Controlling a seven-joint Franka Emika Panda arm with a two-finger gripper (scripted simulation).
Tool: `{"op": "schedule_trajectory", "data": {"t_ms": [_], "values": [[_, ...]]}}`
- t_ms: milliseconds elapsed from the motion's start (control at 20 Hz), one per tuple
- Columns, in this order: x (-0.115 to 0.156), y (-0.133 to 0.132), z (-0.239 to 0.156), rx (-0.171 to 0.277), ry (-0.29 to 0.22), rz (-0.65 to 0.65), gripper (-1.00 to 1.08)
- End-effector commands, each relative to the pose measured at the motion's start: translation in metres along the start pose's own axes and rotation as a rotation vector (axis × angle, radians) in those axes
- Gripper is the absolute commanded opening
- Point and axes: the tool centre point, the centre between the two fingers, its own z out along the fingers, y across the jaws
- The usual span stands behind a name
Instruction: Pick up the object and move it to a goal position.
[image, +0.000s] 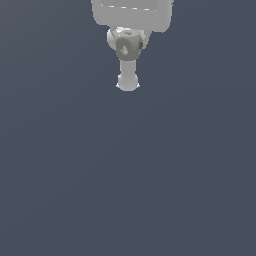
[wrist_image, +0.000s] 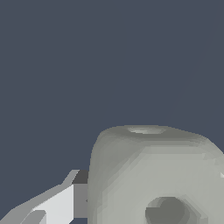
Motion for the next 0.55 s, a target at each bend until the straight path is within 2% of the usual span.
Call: {"op": "schedule_trajectory", "data": {"t_ms": [0, 500], "values": [[-0.007, -0.002, -0.015, 0.0, -0.002, 0.0, -1.0], [-0.016, -0.005, -0.04, 0.001, -0.002, 0.0, -1.0]]}}
